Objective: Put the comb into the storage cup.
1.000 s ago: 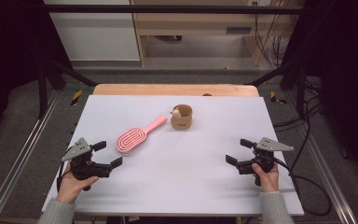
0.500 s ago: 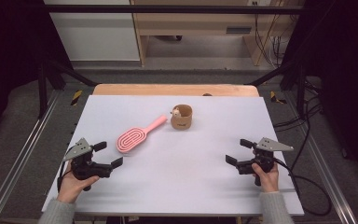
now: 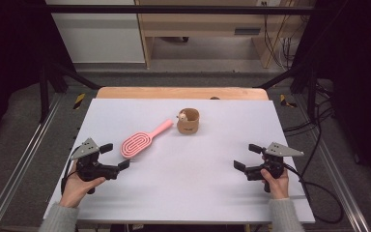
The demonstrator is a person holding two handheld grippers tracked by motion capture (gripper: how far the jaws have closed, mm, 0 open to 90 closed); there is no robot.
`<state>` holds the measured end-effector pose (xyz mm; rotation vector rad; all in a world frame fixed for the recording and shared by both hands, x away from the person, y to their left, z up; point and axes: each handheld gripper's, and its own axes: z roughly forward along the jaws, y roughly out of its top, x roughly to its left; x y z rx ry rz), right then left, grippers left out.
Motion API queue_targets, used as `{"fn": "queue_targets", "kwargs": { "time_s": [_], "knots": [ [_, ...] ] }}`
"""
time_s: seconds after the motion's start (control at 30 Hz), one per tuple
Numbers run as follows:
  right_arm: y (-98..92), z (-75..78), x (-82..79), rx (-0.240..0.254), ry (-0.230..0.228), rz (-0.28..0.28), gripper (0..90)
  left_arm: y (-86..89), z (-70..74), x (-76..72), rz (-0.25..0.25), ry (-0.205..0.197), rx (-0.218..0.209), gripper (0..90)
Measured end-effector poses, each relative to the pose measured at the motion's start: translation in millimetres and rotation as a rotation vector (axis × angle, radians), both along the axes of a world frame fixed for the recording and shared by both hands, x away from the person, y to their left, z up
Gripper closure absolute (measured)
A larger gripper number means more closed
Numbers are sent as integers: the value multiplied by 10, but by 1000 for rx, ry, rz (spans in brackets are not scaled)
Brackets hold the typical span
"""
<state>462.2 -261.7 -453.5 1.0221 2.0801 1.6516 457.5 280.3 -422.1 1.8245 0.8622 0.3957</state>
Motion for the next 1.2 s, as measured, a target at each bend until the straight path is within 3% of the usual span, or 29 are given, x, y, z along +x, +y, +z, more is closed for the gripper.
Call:
{"fn": "queue_targets", "kwargs": {
  "time_s": [0.27, 0.5, 0.93, 1.2],
  "knots": [
    [3, -3, 4, -1, 1, 0, 5, -41, 59, 82, 1, 5, 12, 100],
    [8, -7, 5, -4, 4, 5, 6, -89, 71, 198, 12, 34, 28, 207],
    [12, -10, 8, -4, 4, 5, 6, -207, 123, 404, 36, 73, 61, 508],
    [12, -12, 10, -6, 3, 3, 6, -298, 177, 541, 72, 74, 78, 659]
  ]
}}
